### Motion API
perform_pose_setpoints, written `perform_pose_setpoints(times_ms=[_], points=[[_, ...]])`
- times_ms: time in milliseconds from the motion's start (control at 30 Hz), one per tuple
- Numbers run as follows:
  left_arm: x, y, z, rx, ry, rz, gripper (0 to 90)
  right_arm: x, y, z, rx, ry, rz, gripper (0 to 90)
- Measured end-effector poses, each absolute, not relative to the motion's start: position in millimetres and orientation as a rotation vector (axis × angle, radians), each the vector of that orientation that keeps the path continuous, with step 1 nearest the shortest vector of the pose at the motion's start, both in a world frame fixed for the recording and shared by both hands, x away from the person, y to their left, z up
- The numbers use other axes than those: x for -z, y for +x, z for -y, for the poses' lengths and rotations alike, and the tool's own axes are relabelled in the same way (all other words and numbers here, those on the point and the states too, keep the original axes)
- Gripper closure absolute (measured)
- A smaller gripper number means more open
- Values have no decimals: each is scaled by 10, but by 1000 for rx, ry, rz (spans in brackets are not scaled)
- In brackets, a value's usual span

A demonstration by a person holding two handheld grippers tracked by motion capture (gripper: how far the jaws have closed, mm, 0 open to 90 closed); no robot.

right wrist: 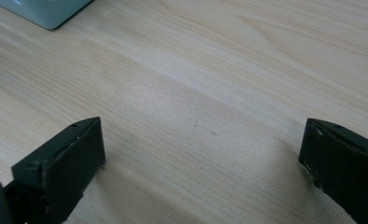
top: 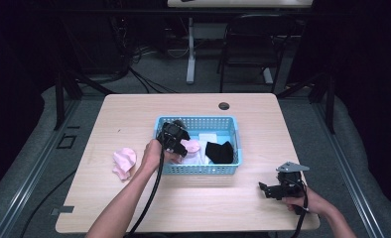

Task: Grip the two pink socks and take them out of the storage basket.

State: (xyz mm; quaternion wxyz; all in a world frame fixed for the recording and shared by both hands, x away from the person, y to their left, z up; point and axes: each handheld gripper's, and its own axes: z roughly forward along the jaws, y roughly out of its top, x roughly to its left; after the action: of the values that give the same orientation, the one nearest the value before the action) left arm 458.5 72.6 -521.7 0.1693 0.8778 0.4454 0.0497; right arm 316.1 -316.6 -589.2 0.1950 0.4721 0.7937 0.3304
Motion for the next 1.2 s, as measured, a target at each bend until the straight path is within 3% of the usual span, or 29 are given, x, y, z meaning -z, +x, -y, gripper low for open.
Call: perform_pose_setpoints(times_ms=[167,233,267,333,533,1200], points=[[5264,4615,-653,-114,2536,-1254,508,5892,3160,3165,-926,1324,-2225,0],[5271,4627,-640,-109,2549,-1255,605,5891,3160,3166,-925,1323,-2225,0],[5274,4632,-638,-109,2553,-1253,605,5891,3160,3166,-925,1323,-2225,0],[5284,4646,-635,-106,2565,-1257,702,5893,3159,3165,-927,1324,-2222,0],[5276,4652,-639,-98,2564,-1254,842,5891,3160,3166,-925,1323,-2225,0],[4688,4518,-944,-204,2417,-1148,858,5892,3159,3166,-926,1323,-2224,0]])
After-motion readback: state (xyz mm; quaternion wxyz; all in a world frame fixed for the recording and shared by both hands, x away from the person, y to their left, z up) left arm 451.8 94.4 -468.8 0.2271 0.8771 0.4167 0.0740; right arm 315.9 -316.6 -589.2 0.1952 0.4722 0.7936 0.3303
